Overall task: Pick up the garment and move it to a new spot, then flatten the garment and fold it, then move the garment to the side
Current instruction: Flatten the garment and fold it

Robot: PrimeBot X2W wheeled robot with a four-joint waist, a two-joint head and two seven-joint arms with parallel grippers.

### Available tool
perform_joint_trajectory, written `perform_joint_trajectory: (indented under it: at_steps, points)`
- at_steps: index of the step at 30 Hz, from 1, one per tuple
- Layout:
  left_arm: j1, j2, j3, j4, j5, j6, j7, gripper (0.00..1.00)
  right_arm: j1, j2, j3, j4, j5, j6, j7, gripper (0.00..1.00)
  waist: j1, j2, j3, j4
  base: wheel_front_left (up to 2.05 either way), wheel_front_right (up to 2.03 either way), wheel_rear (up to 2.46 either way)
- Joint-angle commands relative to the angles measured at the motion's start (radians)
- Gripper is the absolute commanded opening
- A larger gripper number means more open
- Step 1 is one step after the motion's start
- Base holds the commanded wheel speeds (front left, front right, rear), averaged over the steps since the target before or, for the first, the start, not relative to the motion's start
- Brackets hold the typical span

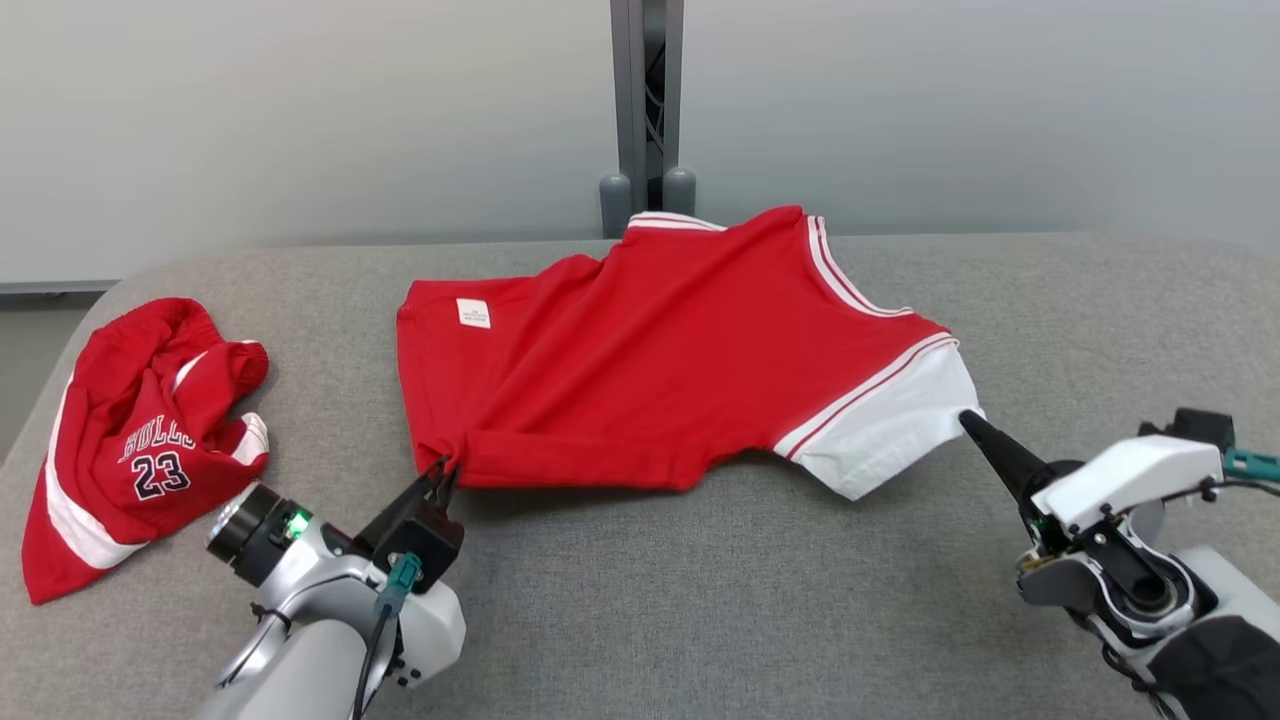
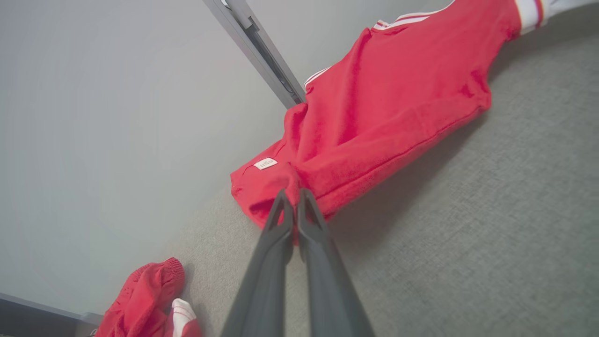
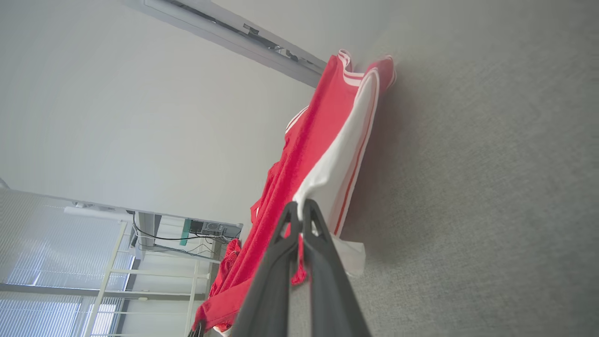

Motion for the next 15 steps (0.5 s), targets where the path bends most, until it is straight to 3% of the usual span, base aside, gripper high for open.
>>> perform_joint_trajectory:
  at_steps: [1,15]
  points:
    - [0.016,0.008,-0.005,-0.005,-0.008,0.010,0.000,0.00,0.025,-0.005,-0.016,-0.004,0.016,0.000,0.011,0.00,0.0001,0.0000,-0.007,-0.001,0.00,0.00,0.00]
    - [0.135,0.030,-0.050,-0.073,-0.057,0.063,0.000,0.04,0.239,0.018,-0.105,-0.048,0.022,0.000,0.007,0.00,0.0001,0.0000,-0.064,-0.009,0.00,0.00,0.00]
